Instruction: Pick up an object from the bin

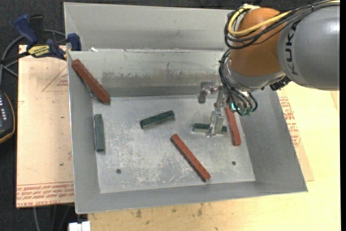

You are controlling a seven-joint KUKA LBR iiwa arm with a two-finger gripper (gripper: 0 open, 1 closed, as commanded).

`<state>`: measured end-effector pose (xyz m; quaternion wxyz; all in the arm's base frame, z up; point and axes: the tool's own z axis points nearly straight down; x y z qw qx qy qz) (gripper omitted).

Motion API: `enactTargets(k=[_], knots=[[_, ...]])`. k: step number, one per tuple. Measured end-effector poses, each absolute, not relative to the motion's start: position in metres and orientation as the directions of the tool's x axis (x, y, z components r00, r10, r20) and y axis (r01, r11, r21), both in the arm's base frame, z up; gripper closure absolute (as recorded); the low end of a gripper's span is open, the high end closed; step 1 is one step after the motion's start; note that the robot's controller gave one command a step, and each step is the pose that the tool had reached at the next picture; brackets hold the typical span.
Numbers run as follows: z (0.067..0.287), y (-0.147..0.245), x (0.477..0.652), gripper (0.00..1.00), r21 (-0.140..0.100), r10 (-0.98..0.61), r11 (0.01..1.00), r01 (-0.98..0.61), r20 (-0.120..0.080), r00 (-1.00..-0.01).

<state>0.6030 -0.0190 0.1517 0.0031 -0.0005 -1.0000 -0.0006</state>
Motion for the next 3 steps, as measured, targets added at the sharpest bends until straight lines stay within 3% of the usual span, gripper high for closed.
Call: enactTargets(k=[1, 2, 3], knots=[[0.065, -0.067, 0.606, 0.0, 0.0, 0.097, 0.995, 0.097, 0.005, -0.995], [0.071, -0.065, 0.608, 1.0, 0.001, 0.093, 0.996, 0.093, -0.002, -0.996], [0.237, -0.076, 0.598, 1.0, -0.001, 0.046, 0.999, 0.046, -0.012, -0.999]])
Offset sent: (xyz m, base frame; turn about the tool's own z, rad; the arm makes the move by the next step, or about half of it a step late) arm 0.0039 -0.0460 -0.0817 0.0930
